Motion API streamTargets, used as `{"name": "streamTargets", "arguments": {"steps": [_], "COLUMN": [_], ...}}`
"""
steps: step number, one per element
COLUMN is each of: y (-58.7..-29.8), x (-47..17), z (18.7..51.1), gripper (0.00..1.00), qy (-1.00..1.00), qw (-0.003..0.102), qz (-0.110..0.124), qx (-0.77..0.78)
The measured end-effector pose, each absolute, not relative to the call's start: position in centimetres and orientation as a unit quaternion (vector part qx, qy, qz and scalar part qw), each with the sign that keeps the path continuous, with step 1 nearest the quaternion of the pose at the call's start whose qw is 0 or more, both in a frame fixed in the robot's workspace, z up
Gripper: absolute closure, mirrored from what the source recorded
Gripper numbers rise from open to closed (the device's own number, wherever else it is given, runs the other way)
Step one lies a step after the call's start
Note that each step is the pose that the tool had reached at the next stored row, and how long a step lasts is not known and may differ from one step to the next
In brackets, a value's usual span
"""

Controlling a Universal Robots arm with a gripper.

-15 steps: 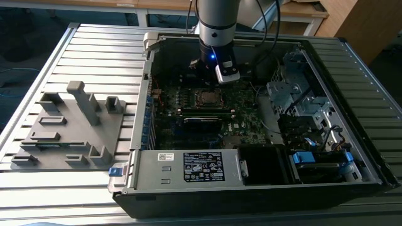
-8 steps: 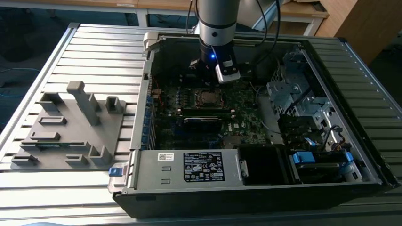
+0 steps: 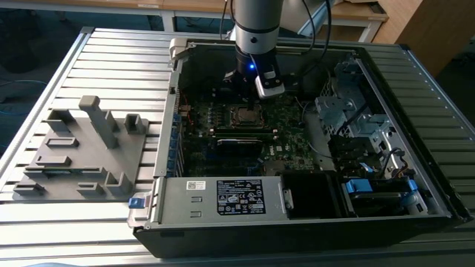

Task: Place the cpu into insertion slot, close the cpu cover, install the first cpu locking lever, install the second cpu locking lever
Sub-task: 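Install the first cpu locking lever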

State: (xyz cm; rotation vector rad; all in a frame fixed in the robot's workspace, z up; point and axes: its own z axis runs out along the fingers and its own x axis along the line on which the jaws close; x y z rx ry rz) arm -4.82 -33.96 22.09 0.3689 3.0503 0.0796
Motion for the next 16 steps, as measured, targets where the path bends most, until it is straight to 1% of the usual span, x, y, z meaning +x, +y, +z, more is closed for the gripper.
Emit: {"name": "streamTargets", "arguments": {"steps": [16], "y": [-34.04], "x": [-4.82], "z": [22.04], "gripper": [0.90], "qy": [0.994], "qw": [0.034], "qz": [0.026], "qx": [0.102]}}
